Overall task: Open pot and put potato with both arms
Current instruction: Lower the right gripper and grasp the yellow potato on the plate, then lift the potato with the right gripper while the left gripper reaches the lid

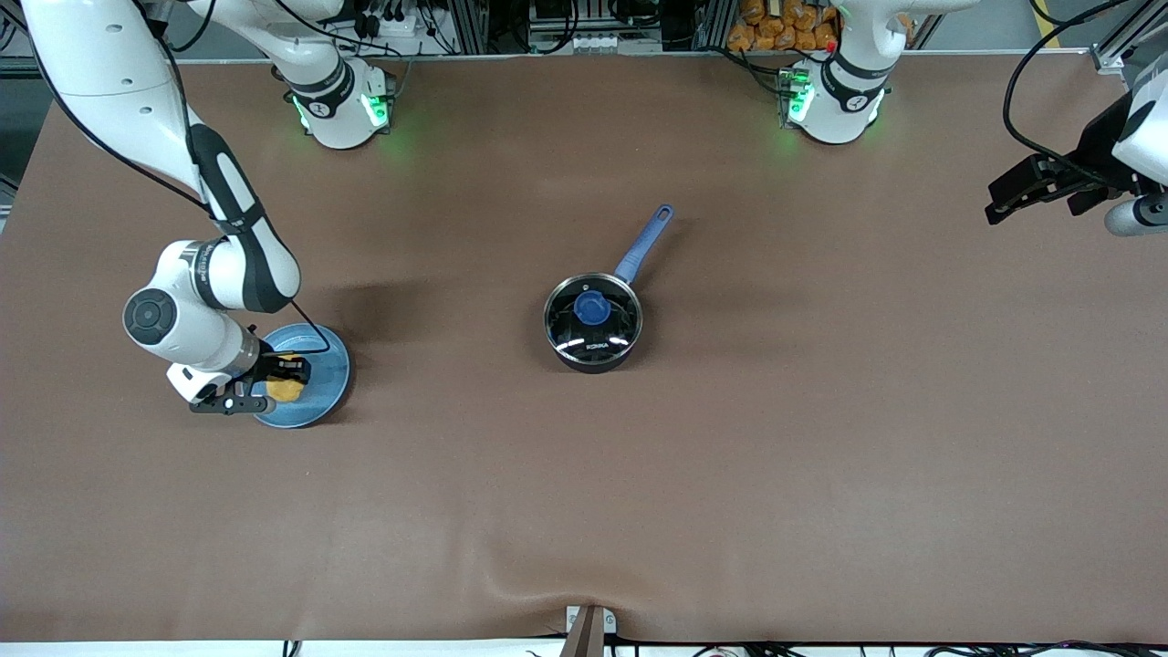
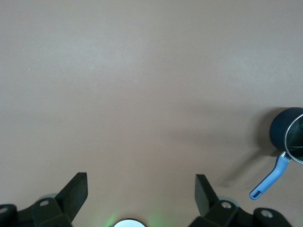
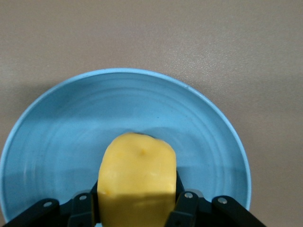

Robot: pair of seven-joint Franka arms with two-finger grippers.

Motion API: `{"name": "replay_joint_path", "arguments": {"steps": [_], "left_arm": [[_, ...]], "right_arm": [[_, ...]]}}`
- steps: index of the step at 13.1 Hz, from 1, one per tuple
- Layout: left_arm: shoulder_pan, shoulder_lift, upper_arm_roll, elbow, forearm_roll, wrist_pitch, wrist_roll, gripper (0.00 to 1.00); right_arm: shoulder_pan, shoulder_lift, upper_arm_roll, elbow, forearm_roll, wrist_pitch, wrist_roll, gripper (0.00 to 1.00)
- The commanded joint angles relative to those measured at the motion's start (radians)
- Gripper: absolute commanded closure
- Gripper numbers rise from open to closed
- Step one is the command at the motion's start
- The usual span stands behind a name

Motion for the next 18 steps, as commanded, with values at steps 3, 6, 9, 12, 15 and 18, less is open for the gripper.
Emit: {"name": "replay_joint_path", "arguments": {"steps": [3,6,9,12,15,18], "left_arm": [[0.001,0.005,-0.007,0.01,-0.006,-0.01,0.001,0.0],[-0.003,0.015,-0.008,0.012,-0.005,-0.01,0.002,0.0],[-0.032,0.032,-0.008,0.016,-0.003,-0.005,0.001,0.0],[-0.049,0.047,-0.008,0.03,-0.011,-0.004,0.001,0.0],[-0.084,0.078,-0.01,0.03,-0.037,0.004,-0.008,0.0],[-0.172,0.133,-0.016,0.036,-0.038,0.05,-0.071,0.0]], "right_arm": [[-0.012,-0.195,0.015,-0.015,0.004,-0.168,-0.027,1.0],[-0.008,-0.281,0.015,-0.015,0.005,-0.212,-0.027,1.0],[-0.006,-0.382,0.016,0.019,0.005,-0.36,-0.017,1.0],[-0.008,-0.433,0.015,0.14,0.008,-0.613,-0.016,1.0],[-0.011,-0.488,0.013,0.224,0.008,-0.779,-0.017,1.0],[-0.011,-0.519,0.01,0.324,0.007,-0.914,-0.017,1.0]]}}
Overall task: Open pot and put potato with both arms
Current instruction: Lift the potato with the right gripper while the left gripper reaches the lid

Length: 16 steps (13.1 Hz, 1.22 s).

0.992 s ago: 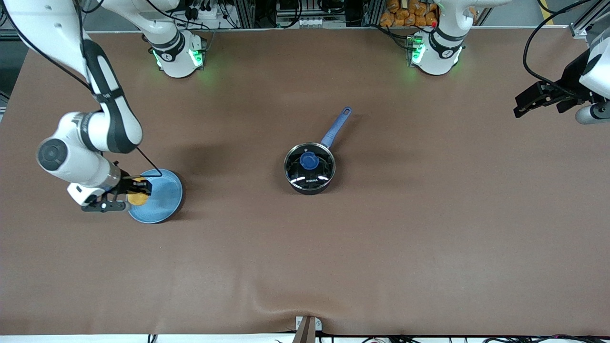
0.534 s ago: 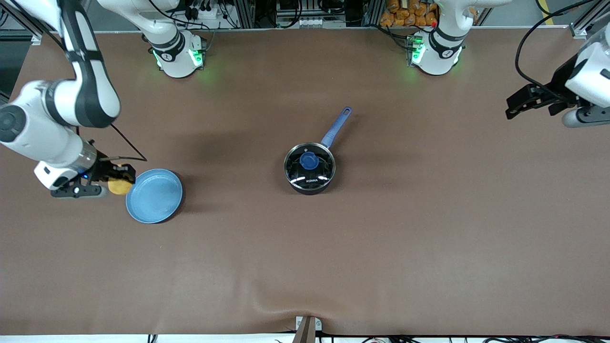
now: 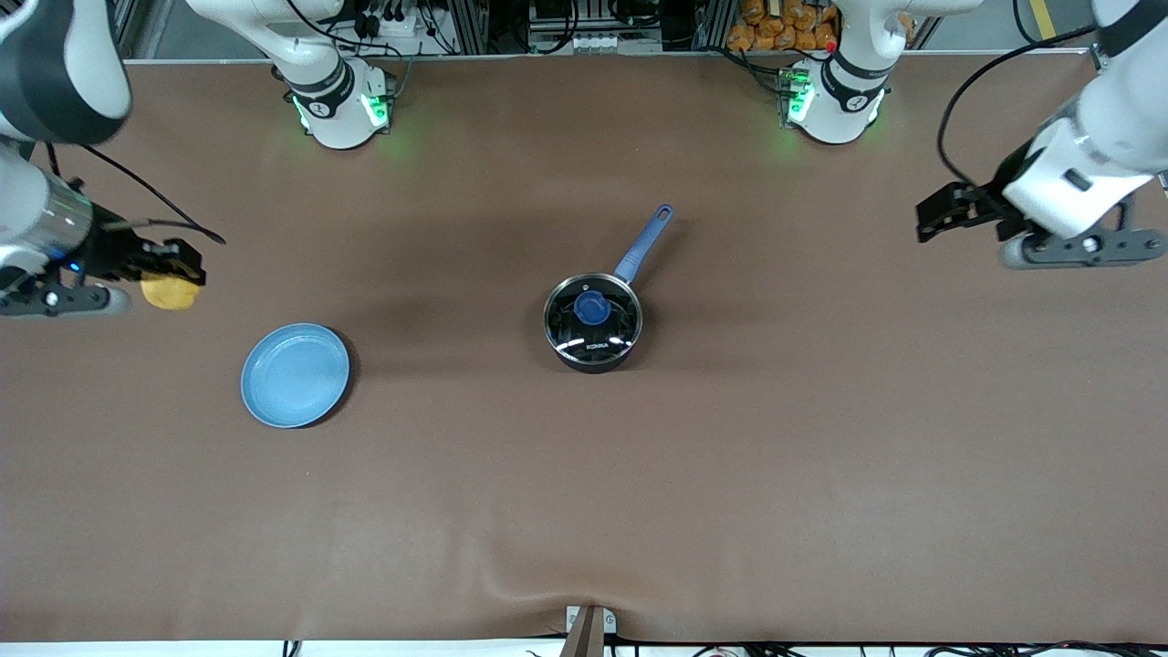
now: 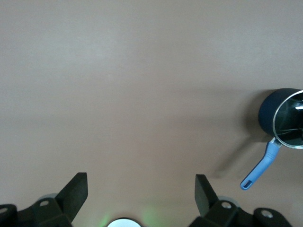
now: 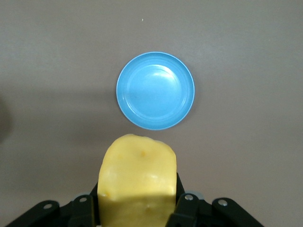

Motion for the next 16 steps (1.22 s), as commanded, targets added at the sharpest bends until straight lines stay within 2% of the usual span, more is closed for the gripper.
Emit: {"name": "replay_joint_path", "arguments": {"steps": [1,4,6,10,13,16], "left_arm": [[-0.092,0.081,-0.005,0.061,-0.016,0.023,-0.089,0.0],[-0.201,0.193,-0.005,0.138,-0.031,0.038,-0.217,0.0],[-0.266,0.24,-0.005,0.141,-0.033,0.107,-0.312,0.0],[-0.362,0.353,-0.005,0.17,-0.033,0.254,-0.627,0.0],[-0.436,0.46,-0.005,0.229,-0.033,0.273,-0.813,0.0],[-0.494,0.525,-0.005,0.23,-0.033,0.381,-1.035,0.0]], "right_arm": [[-0.011,-0.019,0.006,0.092,0.006,-0.112,-0.006,1.0],[-0.008,-0.019,0.009,0.116,0.006,-0.13,-0.005,1.0],[-0.008,-0.017,0.009,0.116,0.006,-0.127,-0.005,1.0],[-0.008,-0.017,0.009,0.116,0.006,-0.127,-0.005,1.0],[-0.007,-0.017,0.009,0.116,0.006,-0.127,-0.005,1.0],[-0.007,-0.017,0.009,0.116,0.006,-0.128,-0.005,1.0]]}}
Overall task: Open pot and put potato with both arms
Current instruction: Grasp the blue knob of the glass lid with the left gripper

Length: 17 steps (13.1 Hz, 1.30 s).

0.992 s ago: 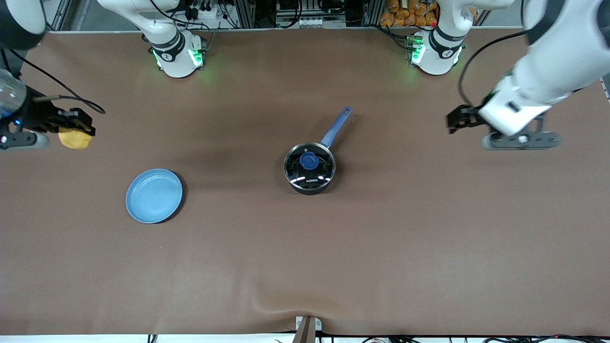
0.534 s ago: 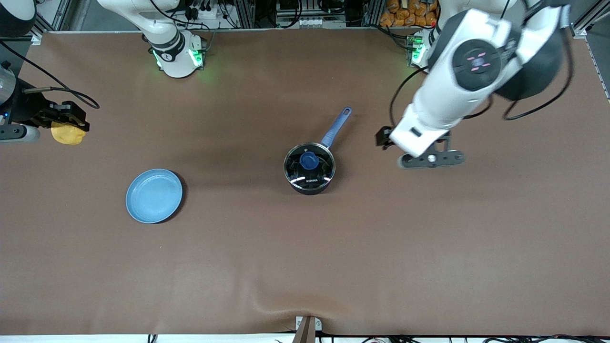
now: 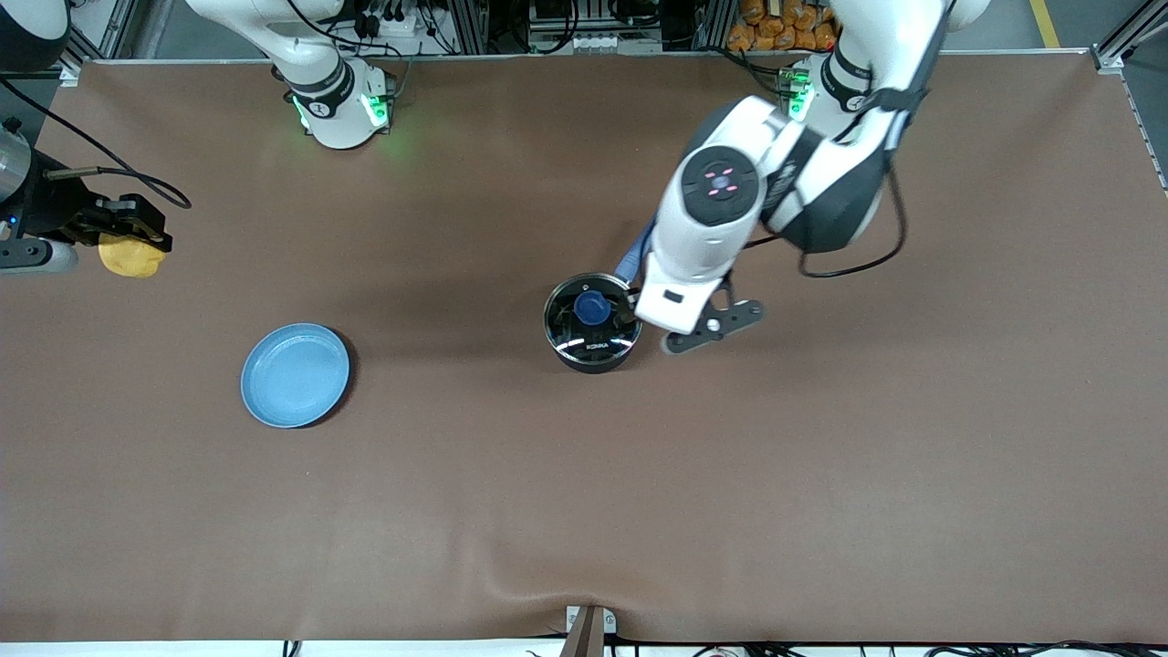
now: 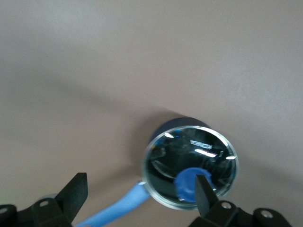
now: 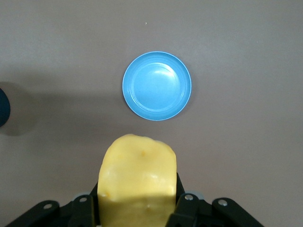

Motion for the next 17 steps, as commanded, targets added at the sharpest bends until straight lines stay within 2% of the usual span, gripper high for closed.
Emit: {"name": "replay_joint_path", "arguments": {"steps": [1,4,8,17], "left_arm": [[-0.055,0.072,0.01,0.046,-0.02,0.077,-0.183,0.0],[-0.121,0.139,0.016,0.045,-0.013,0.113,-0.217,0.0],[-0.145,0.169,0.017,0.042,-0.008,0.14,-0.237,0.0],[-0.158,0.181,0.017,0.025,-0.007,0.154,-0.328,0.0]], "right_arm": [[-0.007,0.001,0.006,0.01,0.006,-0.01,-0.005,1.0],[-0.007,0.001,0.006,0.01,0.006,-0.01,-0.005,1.0],[-0.007,0.001,0.007,0.01,0.006,-0.012,-0.005,1.0],[-0.005,0.001,0.007,0.01,0.006,-0.012,-0.005,1.0]]}}
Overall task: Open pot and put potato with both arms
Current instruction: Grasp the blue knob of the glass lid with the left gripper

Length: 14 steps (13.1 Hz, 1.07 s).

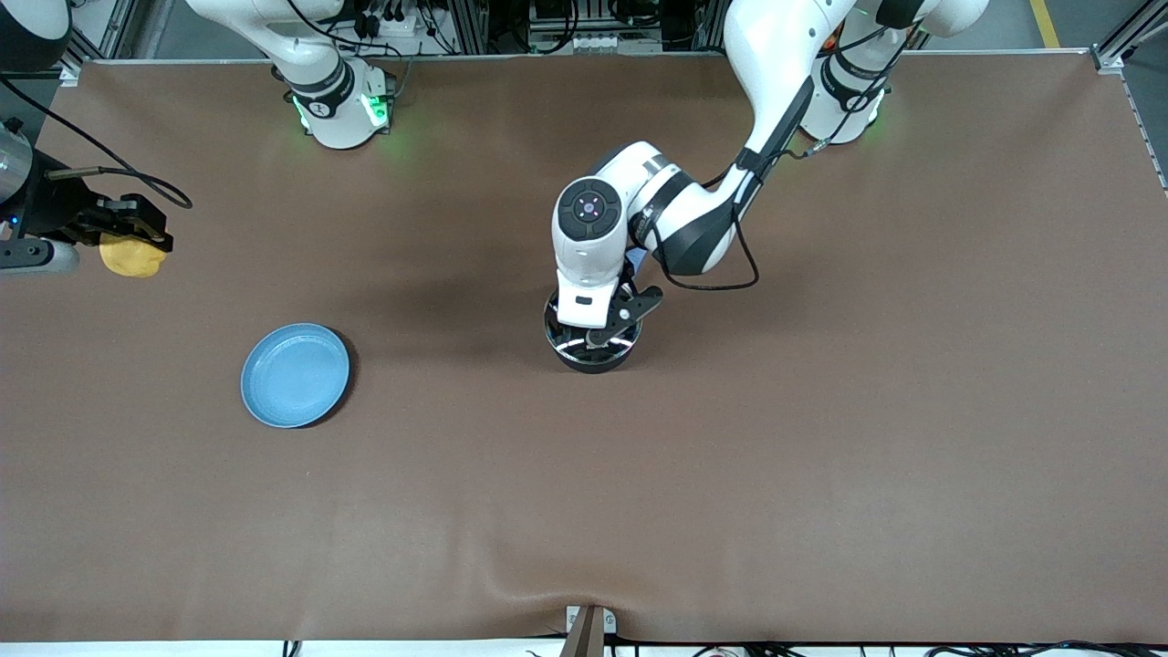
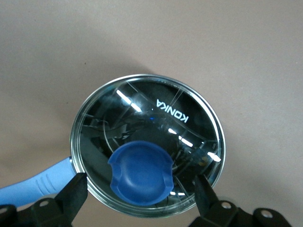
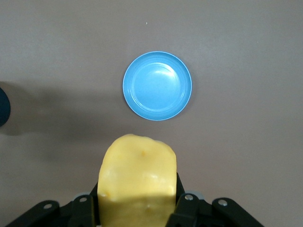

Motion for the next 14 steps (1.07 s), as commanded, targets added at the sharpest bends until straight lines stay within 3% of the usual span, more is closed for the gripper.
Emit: {"name": "replay_joint_path", "arguments": {"steps": [1,14], "left_arm": [[-0.013,0.01,0.012,0.009,-0.007,0.005,-0.018,0.0],[-0.009,0.029,0.013,0.0,-0.005,0.003,-0.018,0.0]], "right_arm": [[-0.005,0.001,0.005,0.01,0.006,-0.012,-0.005,1.0],[-0.001,0.003,0.005,0.01,0.006,-0.009,-0.005,1.0]]}}
